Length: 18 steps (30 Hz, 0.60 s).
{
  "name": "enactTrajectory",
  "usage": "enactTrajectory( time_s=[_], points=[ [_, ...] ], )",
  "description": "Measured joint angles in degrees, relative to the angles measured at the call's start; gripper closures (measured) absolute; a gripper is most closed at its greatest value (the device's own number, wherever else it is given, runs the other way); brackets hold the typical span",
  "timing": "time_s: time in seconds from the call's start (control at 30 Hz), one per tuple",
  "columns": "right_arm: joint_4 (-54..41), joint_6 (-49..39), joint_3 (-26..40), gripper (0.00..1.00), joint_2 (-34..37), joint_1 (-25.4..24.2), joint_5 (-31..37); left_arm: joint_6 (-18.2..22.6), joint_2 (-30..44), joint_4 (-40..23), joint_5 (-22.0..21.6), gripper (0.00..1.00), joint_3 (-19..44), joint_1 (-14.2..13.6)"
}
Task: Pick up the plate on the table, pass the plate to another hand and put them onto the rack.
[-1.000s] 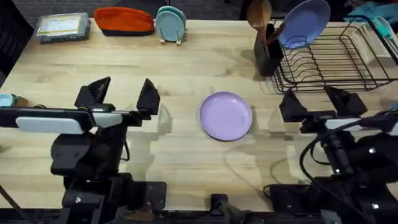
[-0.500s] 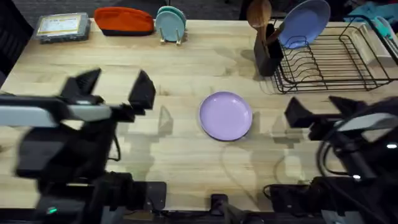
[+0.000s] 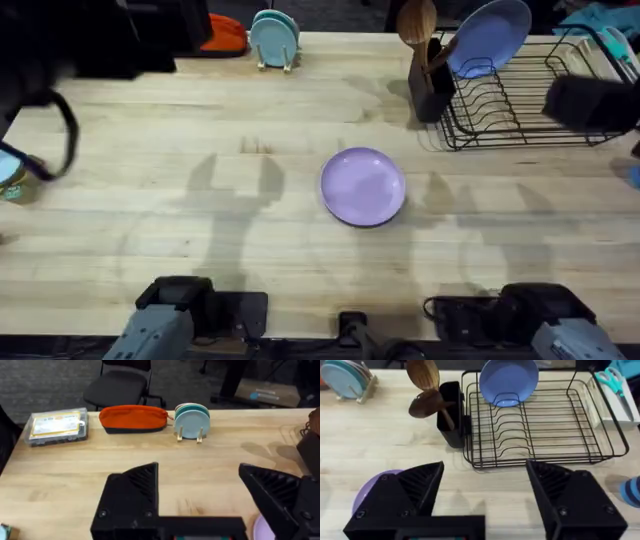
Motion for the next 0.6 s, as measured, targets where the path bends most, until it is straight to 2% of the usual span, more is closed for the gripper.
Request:
enactTrajectory(
  time_s=[0.17,0.37,0.43,0.47,0.6],
  points=[
    [-1.2,0.0,4.1,0.003,5.3,0.0,0.0,0.0,4.6,-6.5,0.0,0.008,7.3,0.0],
    [-1.5,0.0,4.1,0.003,7.6,0.0,0.0,0.0,7.5,-11.0,1.0,0.007,8.0,0.0],
    [-1.5,0.0,4.1,0.003,7.6,0.0,0.0,0.0,8.9,-12.0,2.4,0.008,8.0,0.0],
    [-1.2,0.0,4.2,0.003,7.5,0.0,0.0,0.0,11.1,-13.0,5.3,0.008,8.0,0.0],
    [-1.1,0.0,4.2,0.003,7.5,0.0,0.0,0.0,13.7,-13.9,9.5,0.007,8.0,0.0]
  ],
)
